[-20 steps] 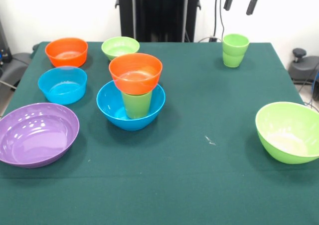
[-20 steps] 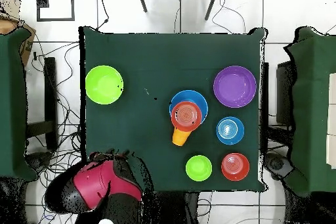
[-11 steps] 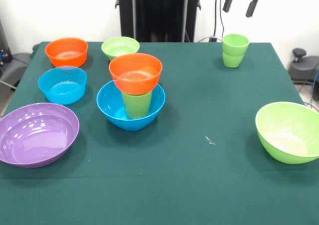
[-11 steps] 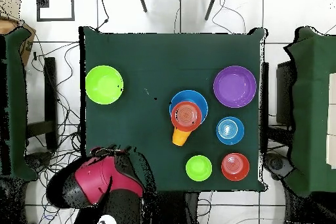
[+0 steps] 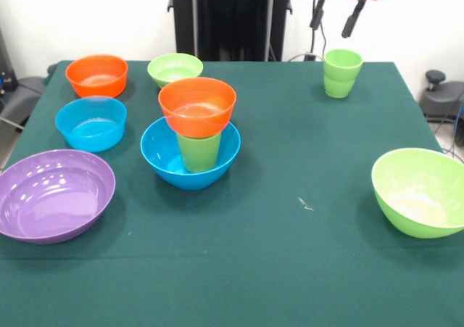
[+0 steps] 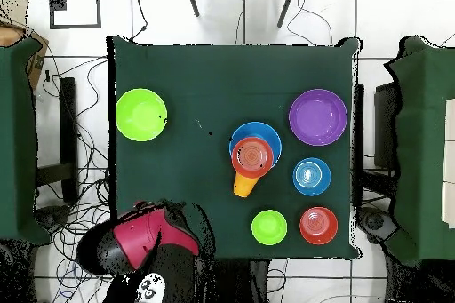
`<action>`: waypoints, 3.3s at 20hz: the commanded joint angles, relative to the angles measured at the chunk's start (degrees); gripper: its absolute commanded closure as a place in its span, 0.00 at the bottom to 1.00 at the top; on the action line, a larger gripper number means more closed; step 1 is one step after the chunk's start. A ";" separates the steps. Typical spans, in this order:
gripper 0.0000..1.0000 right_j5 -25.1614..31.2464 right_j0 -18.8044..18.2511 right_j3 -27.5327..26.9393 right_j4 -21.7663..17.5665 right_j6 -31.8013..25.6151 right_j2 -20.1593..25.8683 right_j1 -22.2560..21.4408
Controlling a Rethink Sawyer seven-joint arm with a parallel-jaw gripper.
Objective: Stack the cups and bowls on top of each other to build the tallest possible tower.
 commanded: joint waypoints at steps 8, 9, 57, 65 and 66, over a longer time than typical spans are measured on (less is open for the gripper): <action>0.00 -6.94 -0.39 -1.60 -2.03 4.70 0.03 10.84; 0.00 -7.07 -0.59 -1.55 -1.92 4.47 0.26 11.13; 0.00 -12.97 -10.45 6.73 3.08 3.78 14.79 6.73; 0.00 -12.58 -8.02 4.85 4.00 5.67 11.58 10.20; 0.00 -12.68 -7.80 4.59 4.18 5.87 11.29 10.49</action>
